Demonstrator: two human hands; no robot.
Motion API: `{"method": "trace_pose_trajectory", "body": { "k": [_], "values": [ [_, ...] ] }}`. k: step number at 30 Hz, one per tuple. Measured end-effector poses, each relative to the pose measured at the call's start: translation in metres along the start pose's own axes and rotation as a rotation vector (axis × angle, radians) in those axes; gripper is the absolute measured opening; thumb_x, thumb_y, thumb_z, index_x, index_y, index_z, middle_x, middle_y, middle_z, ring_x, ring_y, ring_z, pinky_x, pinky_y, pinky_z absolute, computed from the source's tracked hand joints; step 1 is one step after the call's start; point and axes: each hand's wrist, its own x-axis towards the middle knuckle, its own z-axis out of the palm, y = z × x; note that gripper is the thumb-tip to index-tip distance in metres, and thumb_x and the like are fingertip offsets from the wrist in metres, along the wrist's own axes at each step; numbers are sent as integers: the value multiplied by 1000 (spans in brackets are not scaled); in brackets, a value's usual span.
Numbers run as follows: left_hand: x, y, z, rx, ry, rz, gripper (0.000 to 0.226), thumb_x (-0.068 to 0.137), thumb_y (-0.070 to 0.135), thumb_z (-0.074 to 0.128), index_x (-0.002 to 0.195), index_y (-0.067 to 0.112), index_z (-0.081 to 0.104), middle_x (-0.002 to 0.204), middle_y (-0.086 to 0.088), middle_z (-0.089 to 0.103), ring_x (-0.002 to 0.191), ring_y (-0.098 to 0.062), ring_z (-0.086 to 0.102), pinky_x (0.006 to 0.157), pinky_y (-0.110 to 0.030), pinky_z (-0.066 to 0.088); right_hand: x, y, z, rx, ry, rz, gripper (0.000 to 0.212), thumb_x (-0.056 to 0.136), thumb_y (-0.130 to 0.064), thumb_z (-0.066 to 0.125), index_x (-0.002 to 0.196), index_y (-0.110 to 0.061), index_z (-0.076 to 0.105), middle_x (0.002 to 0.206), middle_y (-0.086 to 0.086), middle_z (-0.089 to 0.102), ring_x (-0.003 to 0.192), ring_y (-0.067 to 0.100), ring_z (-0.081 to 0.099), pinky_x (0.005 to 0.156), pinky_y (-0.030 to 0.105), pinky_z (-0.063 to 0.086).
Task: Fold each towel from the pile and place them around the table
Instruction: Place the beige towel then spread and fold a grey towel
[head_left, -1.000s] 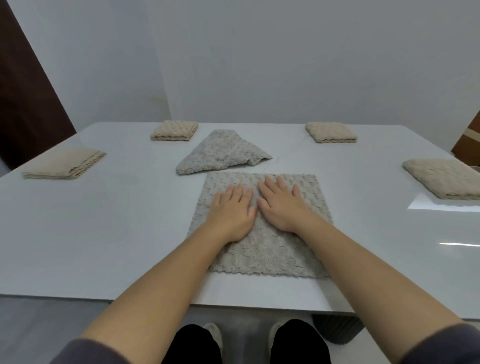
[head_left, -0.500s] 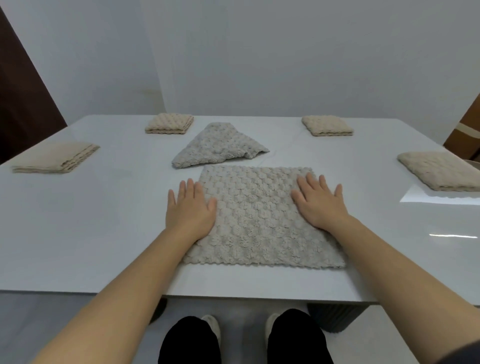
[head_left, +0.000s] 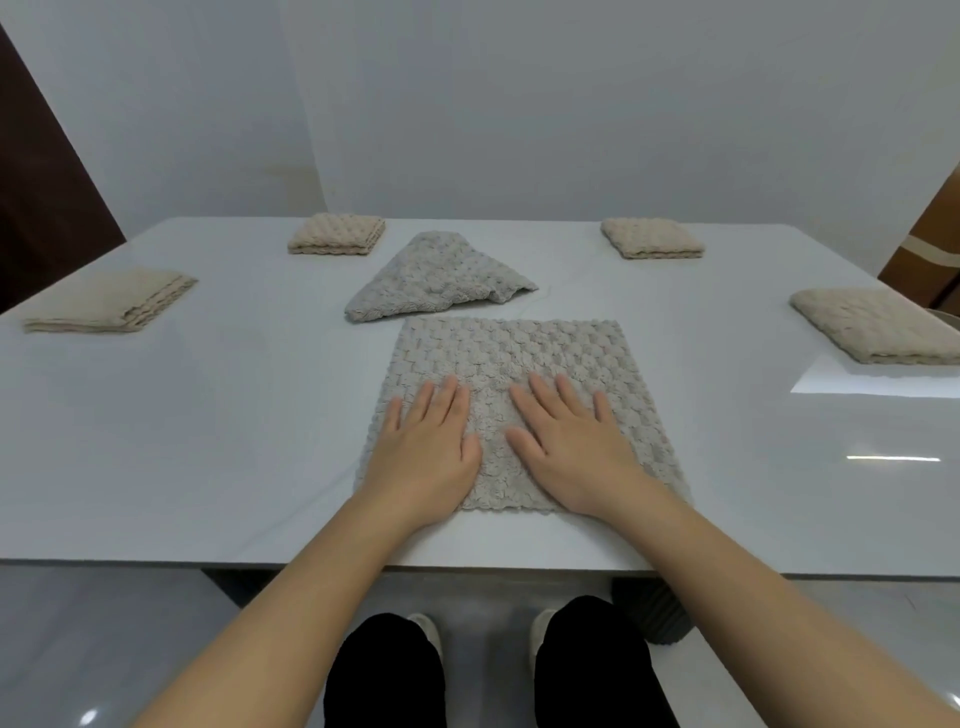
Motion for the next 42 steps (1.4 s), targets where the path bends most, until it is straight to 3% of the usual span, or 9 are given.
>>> {"method": "trace_pose_trajectory", "body": {
  "k": [12,22,24,26,28,32,36,42],
  "values": [
    [-15,-9,0,6,18,-32,63,102,44,11,155,17,-7,162,2,-13,149,-15,-12,121,-38,-7,-42,52,-8,-11,-12,109,68,98,-58,10,156,-25,-4,163,-5,-12,149,16,-14,121,44,-7],
    [-45,-22,-11,52,-105,-91,66,101,48,11,155,14,-8,162,0,-15,149,-16,-11,121,-42,-4,-53,55,-17,-2,-89,106,67,100,-56,13,157,-23,-1,163,-4,-10,150,16,-11,119,50,-10],
    [-45,-23,-19,97,-125,-98,66,101,50,11,156,14,3,163,1,-5,150,-16,-1,120,-46,-4,-52,52,-29,23,-86,101,61,102,-52,14,154,-21,16,164,-1,6,150,17,3,117,52,-9],
    [-38,-24,-30,88,-45,-89,61,100,48,15,149,14,26,158,0,24,144,-20,25,120,-49,8,-44,46,-40,81,-36,100,54,103,-46,17,146,-17,32,158,3,25,146,19,19,117,53,-6],
    [-21,-19,-39,33,47,-60,57,100,44,20,146,12,31,153,-4,33,138,-22,34,116,-46,21,-25,37,-45,66,-21,82,56,104,-44,17,152,-15,23,162,4,16,149,20,10,118,51,-7],
    [42,3,-40,21,44,25,62,103,37,23,156,12,3,163,-4,-3,150,-19,-2,122,-44,3,42,18,-34,5,-32,18,59,104,-40,17,157,-15,4,164,3,-4,151,22,-6,120,52,-5],
    [98,12,-22,9,16,6,57,104,32,19,156,15,1,164,-5,-5,150,-20,-5,121,-46,1,98,15,-24,5,-40,40,59,104,-38,17,157,-17,1,164,2,-7,150,23,-9,119,56,-4],
    [115,-2,-3,1,-6,-69,57,102,44,13,156,28,3,163,1,-5,150,-18,-6,119,-46,-5,110,29,-7,-9,-8,44,57,102,-49,13,156,-31,6,164,-6,-3,151,22,-5,117,57,-6]
  ]
}}
